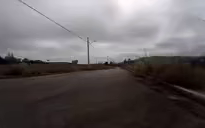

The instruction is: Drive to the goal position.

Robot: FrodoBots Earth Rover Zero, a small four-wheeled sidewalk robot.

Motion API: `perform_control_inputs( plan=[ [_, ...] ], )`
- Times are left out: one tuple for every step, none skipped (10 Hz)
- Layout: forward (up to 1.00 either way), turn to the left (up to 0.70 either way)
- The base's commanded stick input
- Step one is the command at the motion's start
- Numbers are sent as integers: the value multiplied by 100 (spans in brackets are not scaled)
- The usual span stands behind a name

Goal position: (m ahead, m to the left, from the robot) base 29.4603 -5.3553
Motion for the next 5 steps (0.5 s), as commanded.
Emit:
perform_control_inputs(
  plan=[
    [70, 0],
    [70, 0],
    [70, 0],
    [70, 0],
    [70, 0]
  ],
)
